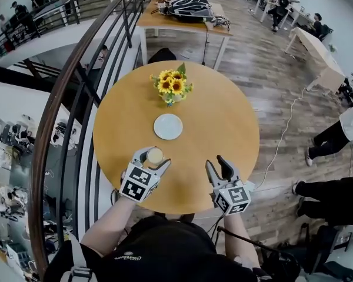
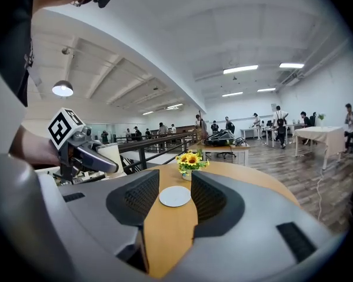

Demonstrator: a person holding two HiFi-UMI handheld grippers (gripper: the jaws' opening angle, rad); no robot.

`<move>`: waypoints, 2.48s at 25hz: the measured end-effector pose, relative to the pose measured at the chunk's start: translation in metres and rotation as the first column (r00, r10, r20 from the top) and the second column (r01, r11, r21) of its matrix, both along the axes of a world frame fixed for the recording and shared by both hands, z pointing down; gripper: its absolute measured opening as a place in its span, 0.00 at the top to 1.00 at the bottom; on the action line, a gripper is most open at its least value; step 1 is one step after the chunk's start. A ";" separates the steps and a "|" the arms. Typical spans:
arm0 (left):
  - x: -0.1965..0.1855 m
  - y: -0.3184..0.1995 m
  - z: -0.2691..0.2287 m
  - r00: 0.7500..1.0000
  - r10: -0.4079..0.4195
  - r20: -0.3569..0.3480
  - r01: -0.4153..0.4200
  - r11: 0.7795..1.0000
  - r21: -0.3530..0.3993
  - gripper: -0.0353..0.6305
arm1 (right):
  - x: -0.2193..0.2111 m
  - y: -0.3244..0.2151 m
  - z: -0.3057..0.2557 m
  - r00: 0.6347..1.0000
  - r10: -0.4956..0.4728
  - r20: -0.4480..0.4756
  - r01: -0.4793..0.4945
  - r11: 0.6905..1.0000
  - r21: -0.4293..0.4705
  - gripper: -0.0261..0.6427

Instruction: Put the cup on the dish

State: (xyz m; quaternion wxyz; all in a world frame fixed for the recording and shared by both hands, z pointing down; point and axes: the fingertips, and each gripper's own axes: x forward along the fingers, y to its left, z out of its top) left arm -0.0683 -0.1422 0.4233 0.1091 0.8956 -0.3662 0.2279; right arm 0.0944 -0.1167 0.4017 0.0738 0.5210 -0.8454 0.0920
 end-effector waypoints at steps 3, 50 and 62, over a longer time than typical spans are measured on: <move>0.008 0.003 0.001 1.000 -0.012 0.011 0.012 1.000 -0.003 0.57 | 0.007 0.001 0.003 0.999 -0.003 -0.038 0.003 1.000 0.005 0.73; 0.026 -0.104 0.148 0.995 -0.075 0.062 0.084 0.985 -0.150 0.57 | -0.012 -0.049 0.174 0.987 -0.147 -0.067 0.122 0.951 -0.285 0.73; 0.028 -0.217 0.184 0.987 -0.107 0.123 0.122 0.985 -0.119 0.57 | -0.009 -0.056 0.203 0.986 -0.148 -0.071 0.116 0.936 -0.332 0.73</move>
